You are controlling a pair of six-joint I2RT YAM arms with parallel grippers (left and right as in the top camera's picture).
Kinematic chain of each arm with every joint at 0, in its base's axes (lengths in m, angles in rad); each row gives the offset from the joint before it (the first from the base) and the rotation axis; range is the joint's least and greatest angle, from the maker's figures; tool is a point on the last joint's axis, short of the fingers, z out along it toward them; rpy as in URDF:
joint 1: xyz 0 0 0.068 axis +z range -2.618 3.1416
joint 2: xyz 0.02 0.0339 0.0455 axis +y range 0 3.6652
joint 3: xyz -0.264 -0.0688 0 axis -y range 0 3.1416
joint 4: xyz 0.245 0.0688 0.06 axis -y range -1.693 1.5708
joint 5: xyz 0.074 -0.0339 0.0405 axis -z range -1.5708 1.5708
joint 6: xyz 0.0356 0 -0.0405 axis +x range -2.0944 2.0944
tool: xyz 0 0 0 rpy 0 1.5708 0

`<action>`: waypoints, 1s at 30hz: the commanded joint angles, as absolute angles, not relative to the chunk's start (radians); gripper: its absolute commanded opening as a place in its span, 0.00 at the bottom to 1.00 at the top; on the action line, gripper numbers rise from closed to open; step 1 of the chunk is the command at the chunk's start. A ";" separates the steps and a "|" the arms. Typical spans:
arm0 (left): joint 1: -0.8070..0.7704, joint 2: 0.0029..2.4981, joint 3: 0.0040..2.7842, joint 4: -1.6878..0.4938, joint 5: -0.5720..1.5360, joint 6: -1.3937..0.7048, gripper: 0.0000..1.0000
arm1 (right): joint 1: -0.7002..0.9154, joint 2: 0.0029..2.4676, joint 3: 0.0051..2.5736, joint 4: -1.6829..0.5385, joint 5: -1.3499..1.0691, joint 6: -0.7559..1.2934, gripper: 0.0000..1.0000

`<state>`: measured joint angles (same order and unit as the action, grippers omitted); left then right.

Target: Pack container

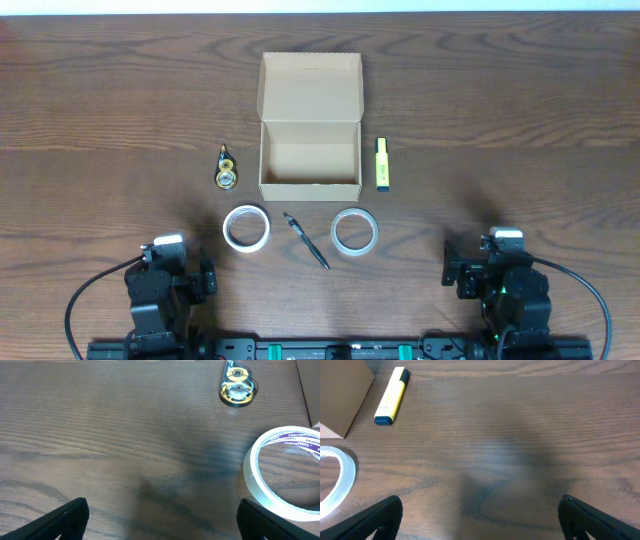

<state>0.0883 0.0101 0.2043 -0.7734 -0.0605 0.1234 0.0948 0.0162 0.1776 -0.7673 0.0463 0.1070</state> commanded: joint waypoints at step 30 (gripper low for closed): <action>0.084 0.004 0.178 -0.800 -0.081 0.104 0.95 | 0.221 1.547 1.262 -0.960 -0.154 0.128 0.99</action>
